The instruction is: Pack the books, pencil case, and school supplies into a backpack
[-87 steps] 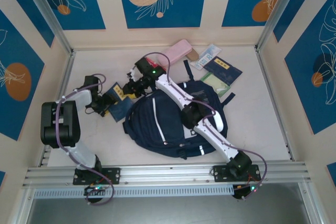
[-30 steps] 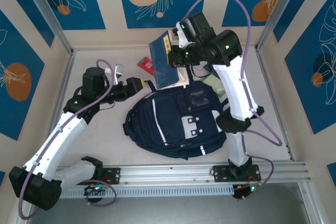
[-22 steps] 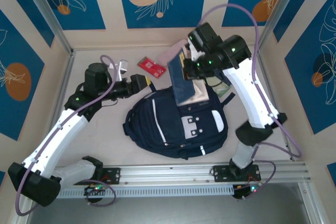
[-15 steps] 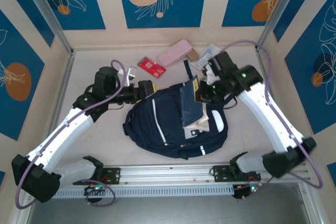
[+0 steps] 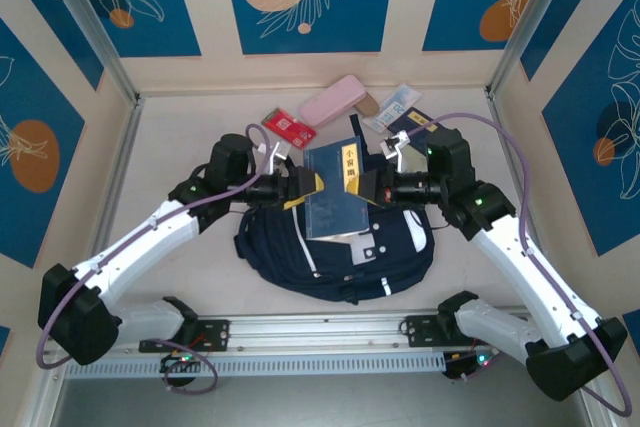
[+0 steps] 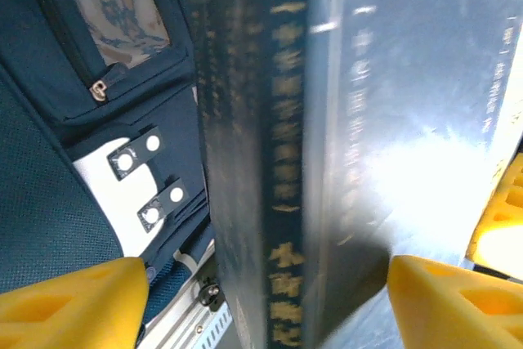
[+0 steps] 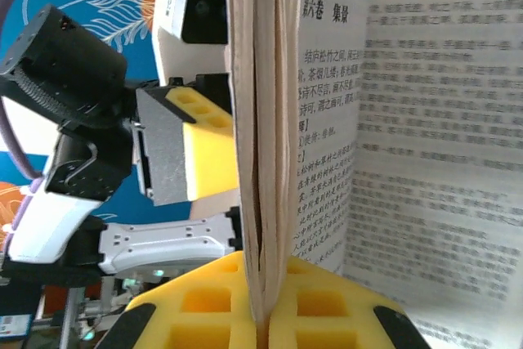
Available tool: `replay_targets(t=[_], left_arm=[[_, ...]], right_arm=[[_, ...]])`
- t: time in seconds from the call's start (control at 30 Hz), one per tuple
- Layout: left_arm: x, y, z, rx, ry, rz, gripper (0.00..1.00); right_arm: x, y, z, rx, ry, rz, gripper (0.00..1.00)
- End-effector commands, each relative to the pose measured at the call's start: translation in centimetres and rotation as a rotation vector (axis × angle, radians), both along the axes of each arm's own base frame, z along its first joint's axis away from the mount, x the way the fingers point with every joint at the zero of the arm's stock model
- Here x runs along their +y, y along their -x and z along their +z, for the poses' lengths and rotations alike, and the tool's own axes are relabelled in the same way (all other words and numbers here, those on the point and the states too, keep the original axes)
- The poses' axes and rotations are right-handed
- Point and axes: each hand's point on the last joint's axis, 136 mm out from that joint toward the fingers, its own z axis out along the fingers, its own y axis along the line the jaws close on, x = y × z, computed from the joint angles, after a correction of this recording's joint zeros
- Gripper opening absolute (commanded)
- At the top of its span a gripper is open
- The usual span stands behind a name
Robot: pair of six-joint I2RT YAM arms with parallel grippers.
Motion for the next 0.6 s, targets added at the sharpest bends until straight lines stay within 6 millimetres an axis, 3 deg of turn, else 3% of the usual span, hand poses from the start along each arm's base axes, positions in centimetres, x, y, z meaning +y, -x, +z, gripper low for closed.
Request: replay_targets(t=[0.0,0.27,0.4,0.57], left_arm=[[-1.1,0.2,2.3,-0.045,0.090,-0.042,0.71],[-2.3,0.2,2.8,-0.022,0.193,-0.082,0.56],[-2.7,0.4,3.9,-0.039,0.226,-0.113,0.31],[-2.4,0.5,4.5,-0.082,0.206,-0.113,0.02]], right_arm=[[0.0,0.4,2.5,-0.066,-0.129,0.026,0.01],[-0.5,-0.7,2.3,-0.047,-0.245,-0.007,0.01],[-0.5,-0.8,1.9,-0.049,-0.229,-0.008,0.01],[-1.4,-1.0,0.1,-0.039,-0.111,-0.052,0.15]])
